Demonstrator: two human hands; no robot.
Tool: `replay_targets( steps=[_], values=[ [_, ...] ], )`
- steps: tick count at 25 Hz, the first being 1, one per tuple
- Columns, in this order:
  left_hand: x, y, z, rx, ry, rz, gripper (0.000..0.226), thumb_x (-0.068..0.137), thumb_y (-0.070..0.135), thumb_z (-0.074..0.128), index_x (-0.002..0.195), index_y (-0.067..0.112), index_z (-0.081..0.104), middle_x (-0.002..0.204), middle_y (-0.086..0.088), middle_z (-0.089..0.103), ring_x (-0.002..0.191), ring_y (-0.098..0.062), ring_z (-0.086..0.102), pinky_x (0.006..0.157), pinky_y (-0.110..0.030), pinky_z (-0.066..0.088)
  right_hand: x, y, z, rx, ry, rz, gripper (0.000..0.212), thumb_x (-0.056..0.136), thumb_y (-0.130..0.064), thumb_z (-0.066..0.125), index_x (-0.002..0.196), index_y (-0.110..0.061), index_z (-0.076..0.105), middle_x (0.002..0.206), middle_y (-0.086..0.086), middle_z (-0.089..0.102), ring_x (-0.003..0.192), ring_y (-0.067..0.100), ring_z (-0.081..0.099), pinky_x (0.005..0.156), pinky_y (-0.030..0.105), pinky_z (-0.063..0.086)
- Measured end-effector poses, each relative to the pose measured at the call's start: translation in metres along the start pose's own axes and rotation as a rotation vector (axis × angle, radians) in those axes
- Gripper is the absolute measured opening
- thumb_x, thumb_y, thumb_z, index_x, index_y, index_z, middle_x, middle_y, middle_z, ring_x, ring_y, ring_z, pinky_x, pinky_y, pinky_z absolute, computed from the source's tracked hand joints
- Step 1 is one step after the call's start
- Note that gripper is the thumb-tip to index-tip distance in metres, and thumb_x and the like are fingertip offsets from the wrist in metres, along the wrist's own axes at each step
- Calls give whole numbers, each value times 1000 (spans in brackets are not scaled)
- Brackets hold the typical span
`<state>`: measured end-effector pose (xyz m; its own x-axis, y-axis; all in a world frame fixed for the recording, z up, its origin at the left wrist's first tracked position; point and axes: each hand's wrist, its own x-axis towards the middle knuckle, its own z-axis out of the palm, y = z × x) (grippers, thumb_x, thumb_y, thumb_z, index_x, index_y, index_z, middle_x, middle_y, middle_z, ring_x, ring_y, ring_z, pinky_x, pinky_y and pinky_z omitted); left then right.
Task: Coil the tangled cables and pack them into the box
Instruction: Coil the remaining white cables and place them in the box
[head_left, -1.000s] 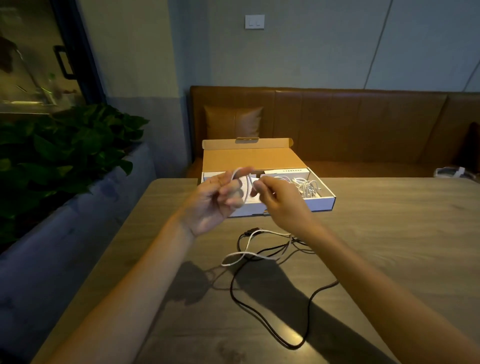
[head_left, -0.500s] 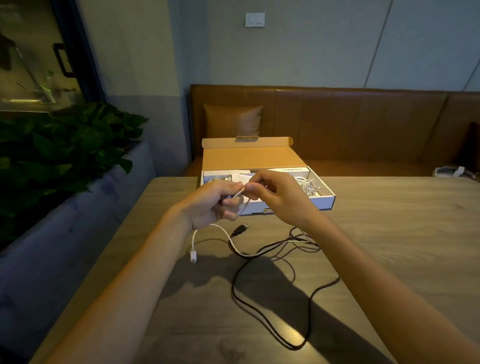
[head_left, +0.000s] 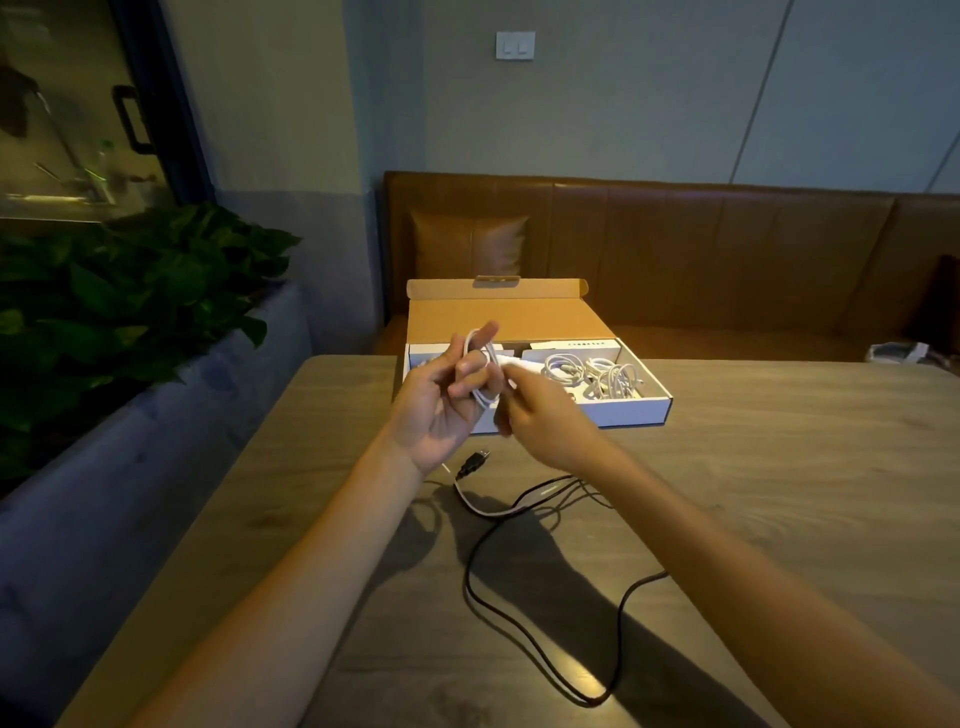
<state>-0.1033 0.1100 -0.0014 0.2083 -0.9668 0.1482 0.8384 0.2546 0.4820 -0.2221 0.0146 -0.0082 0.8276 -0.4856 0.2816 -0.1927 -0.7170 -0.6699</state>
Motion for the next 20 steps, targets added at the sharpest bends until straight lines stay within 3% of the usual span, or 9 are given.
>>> replay_targets(
  steps=[2, 4, 6, 7, 11, 14, 16, 18, 20],
  values=[
    [8, -2, 1, 176, 93, 98, 37, 108, 23, 39, 131, 0, 58, 77, -7, 67, 69, -14, 69, 97, -35, 56, -7, 1, 10, -131, -177, 32, 19, 105, -15, 44, 112, -13, 62, 96, 1, 67, 82, 13, 62, 77, 29, 51],
    [14, 0, 2, 858, 246, 215, 35, 109, 28, 37, 132, 14, 59, 91, -3, 75, 89, -14, 73, 99, -35, 54, -11, -1, 8, -216, -221, -37, 19, 104, -24, 50, 104, -15, 68, 94, -3, 69, 81, 7, 62, 76, 23, 51],
    [13, 4, -5, 1476, 251, 265, 35, 109, 33, 33, 131, 22, 58, 89, 1, 72, 84, -6, 70, 89, -28, 54, -9, -9, -8, -233, -121, -111, 21, 101, -31, 57, 99, -16, 73, 75, -9, 65, 62, 1, 56, 60, 12, 40],
    [11, 7, -9, 1588, 213, 245, 35, 110, 32, 32, 128, 20, 60, 85, -1, 70, 76, -5, 67, 81, -26, 55, -5, -12, -18, -210, -54, -136, 21, 99, -32, 60, 97, -16, 74, 69, -8, 63, 55, 2, 53, 55, 12, 37],
    [-3, 26, -10, 1356, 34, -82, 38, 110, 25, 33, 109, 12, 69, 65, -5, 52, 58, -13, 50, 67, -30, 54, 18, -6, -48, 1, 130, -158, 20, 92, -35, 69, 96, -16, 72, 66, 3, 62, 56, 10, 48, 52, 23, 37],
    [-9, 29, -2, 598, -84, -131, 42, 107, 20, 35, 108, 0, 72, 62, -2, 37, 53, -10, 37, 55, -22, 45, 20, 2, -41, 89, 174, -109, 18, 98, -32, 62, 97, -16, 70, 79, 3, 66, 69, 12, 56, 65, 28, 46],
    [-3, 29, -2, 209, -66, -13, 43, 107, 20, 34, 117, -3, 68, 63, -1, 40, 52, -8, 40, 61, -23, 52, 13, 4, -26, 42, 125, -86, 23, 104, -29, 51, 99, -17, 70, 76, -2, 63, 68, 11, 55, 65, 29, 46],
    [7, 22, -4, 322, 16, 142, 39, 109, 23, 36, 128, 0, 60, 69, -2, 55, 61, -10, 57, 81, -27, 56, 5, 0, -10, -94, 2, -79, 28, 106, -28, 45, 99, -18, 70, 72, -6, 61, 63, 10, 54, 60, 27, 43],
    [13, 13, -7, 895, 156, 269, 35, 108, 26, 39, 133, 9, 58, 83, 3, 70, 81, -8, 70, 91, -24, 52, 3, -6, -3, -237, -85, -104, 25, 105, -27, 50, 102, -17, 73, 72, -10, 61, 60, 5, 53, 57, 21, 37]
  ],
)
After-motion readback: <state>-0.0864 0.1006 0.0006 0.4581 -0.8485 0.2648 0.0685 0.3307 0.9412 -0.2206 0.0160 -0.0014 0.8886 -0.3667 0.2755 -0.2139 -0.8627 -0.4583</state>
